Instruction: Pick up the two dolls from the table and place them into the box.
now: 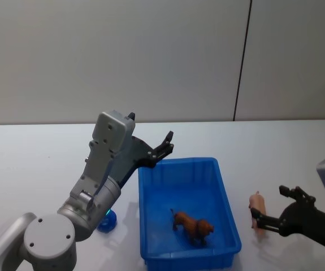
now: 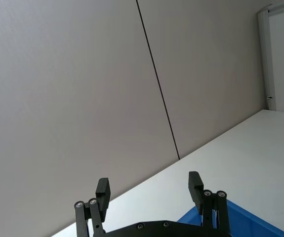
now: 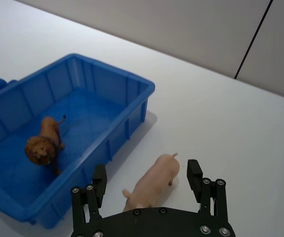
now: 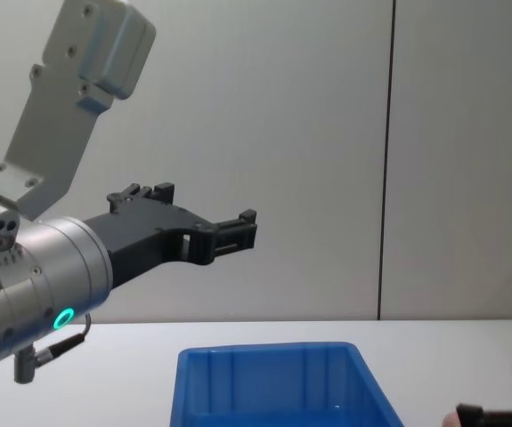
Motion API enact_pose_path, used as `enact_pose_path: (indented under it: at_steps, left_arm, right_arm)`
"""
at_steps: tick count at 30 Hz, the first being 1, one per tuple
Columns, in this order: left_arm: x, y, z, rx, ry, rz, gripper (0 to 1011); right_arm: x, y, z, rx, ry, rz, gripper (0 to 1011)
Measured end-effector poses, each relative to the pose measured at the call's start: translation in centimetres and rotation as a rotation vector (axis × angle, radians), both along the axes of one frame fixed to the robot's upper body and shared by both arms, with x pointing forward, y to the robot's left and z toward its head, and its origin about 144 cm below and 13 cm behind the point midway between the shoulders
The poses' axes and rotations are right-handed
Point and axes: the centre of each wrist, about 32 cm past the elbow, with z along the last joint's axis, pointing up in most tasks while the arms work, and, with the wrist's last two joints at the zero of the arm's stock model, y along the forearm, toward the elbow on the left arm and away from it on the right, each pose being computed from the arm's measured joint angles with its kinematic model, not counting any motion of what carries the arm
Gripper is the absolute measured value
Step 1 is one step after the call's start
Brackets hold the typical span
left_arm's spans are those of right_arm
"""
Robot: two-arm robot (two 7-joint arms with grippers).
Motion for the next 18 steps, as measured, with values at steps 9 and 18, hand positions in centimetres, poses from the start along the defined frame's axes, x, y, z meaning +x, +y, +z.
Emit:
enact_pose_path:
  at_steps: [9, 18]
  left_arm:
    - [0.0, 0.0, 0.0, 0.000, 0.000, 0.000, 1003]
    - [0.0, 0.0, 0.0, 0.000, 0.000, 0.000, 1003]
  right_arm:
    - [0.3, 0.1, -1.0, -0.025, 0.072, 0.007, 1001]
    - [1.0, 0.4, -1.8, -0.037, 0.114, 0.013, 950]
